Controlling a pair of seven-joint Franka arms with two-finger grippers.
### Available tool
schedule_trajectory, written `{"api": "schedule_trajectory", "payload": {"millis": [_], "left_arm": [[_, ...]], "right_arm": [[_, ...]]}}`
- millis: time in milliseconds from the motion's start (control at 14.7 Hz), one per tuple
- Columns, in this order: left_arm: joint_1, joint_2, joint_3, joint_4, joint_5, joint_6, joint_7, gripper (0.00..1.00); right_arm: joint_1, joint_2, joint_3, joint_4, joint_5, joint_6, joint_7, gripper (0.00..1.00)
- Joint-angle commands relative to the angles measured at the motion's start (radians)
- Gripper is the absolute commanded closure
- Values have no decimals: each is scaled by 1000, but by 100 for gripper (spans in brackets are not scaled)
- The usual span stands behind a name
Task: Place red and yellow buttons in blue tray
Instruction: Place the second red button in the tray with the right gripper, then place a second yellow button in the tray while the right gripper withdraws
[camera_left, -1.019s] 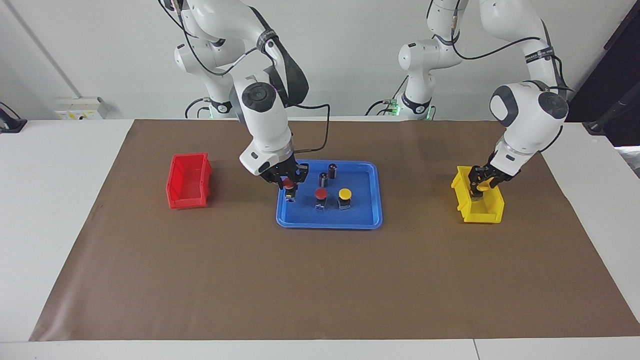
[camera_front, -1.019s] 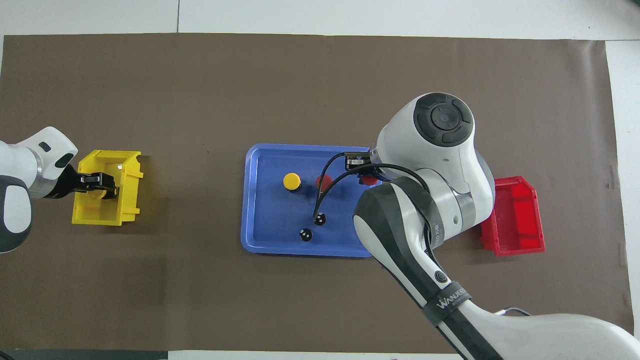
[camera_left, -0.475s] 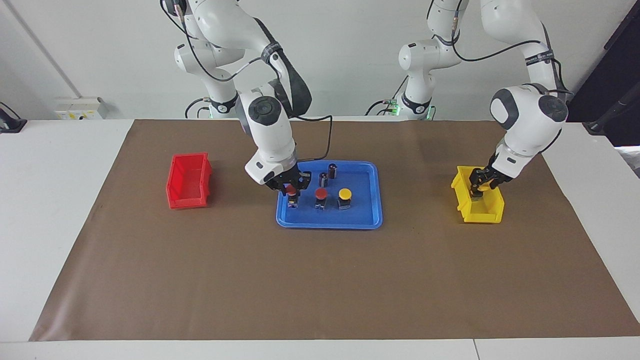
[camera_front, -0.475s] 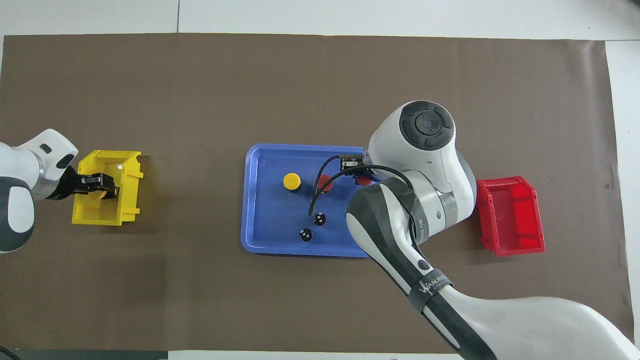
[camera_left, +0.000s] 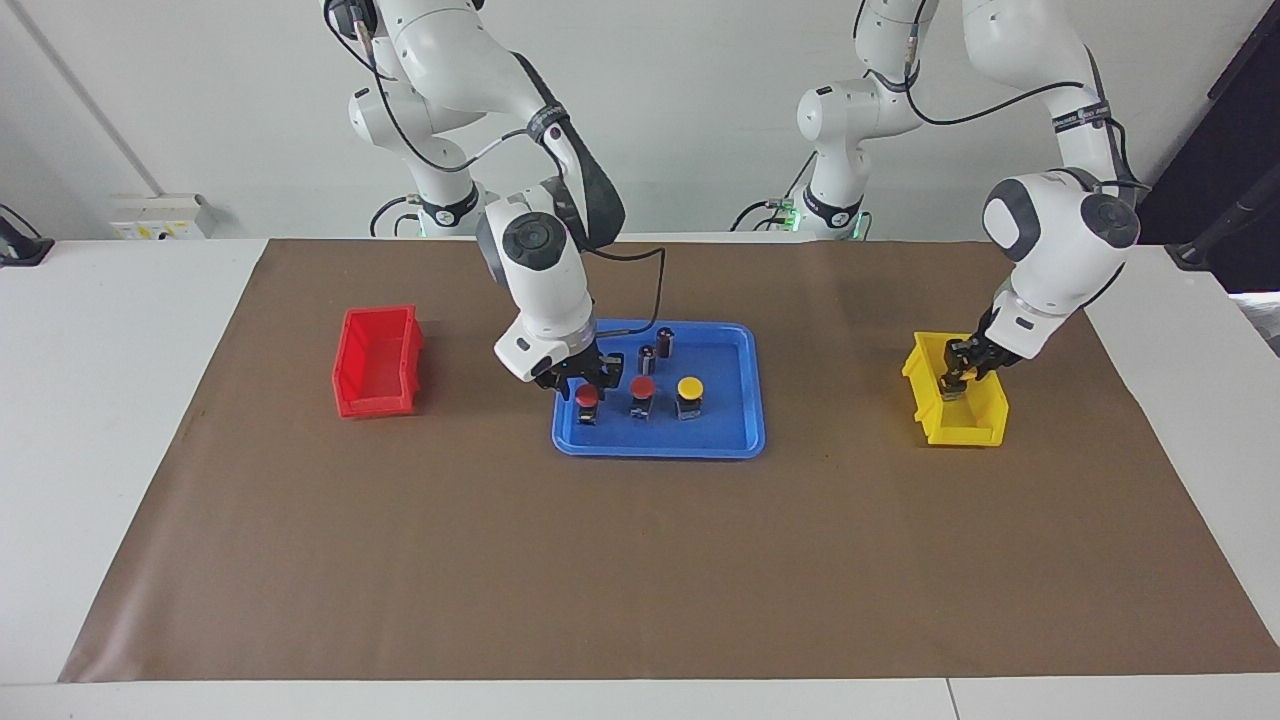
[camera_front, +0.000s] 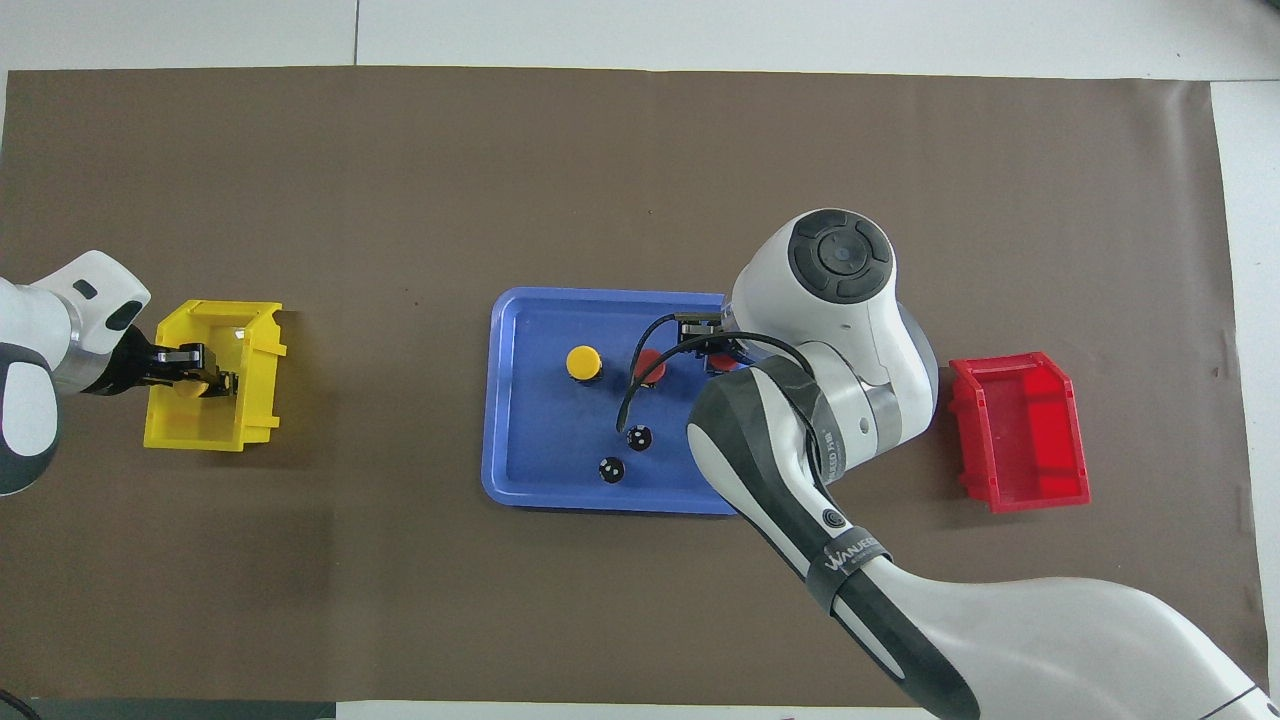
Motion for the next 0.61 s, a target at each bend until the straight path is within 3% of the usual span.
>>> {"api": "schedule_trajectory", "payload": {"millis": [0, 204, 340, 543], "left_arm": [[-11, -4, 0, 156, -7, -203, -4, 86], [-104, 12, -8, 336, -6, -368, -91, 86], [-245, 24, -11, 323, -6, -300, -304, 86], [-404, 62, -11, 310, -13, -234, -472, 87]], "right_arm": [[-30, -27, -8, 54, -35, -49, -18, 0], [-130, -41, -7, 222, -104, -232, -19, 0], [-210, -61, -5, 316, -105, -369, -32, 0], [-280, -96, -7, 373, -105, -464, -96, 0]]}}
